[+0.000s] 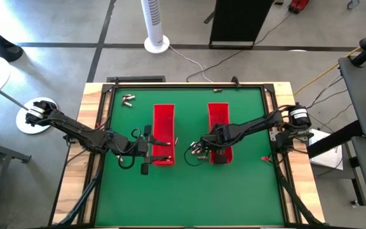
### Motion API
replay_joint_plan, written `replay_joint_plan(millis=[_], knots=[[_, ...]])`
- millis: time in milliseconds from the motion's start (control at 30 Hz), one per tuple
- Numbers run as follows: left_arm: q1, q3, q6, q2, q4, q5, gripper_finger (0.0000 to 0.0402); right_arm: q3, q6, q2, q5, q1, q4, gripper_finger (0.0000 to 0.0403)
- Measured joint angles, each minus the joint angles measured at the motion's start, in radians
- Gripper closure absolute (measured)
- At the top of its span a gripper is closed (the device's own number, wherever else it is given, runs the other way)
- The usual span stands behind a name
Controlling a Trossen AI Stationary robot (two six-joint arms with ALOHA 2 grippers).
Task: Sort batteries
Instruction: Put the silver battery into the right red bin, then put the brown battery into the left red bin
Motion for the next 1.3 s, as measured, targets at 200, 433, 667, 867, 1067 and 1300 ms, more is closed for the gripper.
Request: replay_joint_plan(millis=[200, 433, 667, 867, 1067, 1300], knots=[[0.0, 0.0, 0.002, 0.0, 0.007, 0.0, 0.0221, 0.0, 0.0, -0.002, 0.004, 0.001, 0.003, 0.0293], [0.0, 0.0, 0.002, -0.01, 0.005, 0.0, 0.0221, 0.073, 0.018, -0.061, 0.057, 0.029, -0.126, 0.0246], [-0.003, 0.0, 0.001, -0.021, -0.021, 0.0, 0.0221, 0.224, 0.121, -0.147, 0.172, 0.148, -0.289, 0.0212], [-0.003, 0.0, 0.0, -0.016, -0.025, 0.0, 0.0221, 0.344, 0.165, -0.167, 0.268, 0.282, -0.301, 0.0208], [0.002, 0.002, -0.02, 0.043, 0.006, 0.0, 0.0221, 0.404, 0.175, -0.161, 0.296, 0.374, -0.234, 0.0206], [0.052, 0.182, -0.08, 0.271, -0.116, 0.008, 0.0221, 0.365, 0.268, -0.16, 0.39, 0.465, -0.204, 0.0204]])
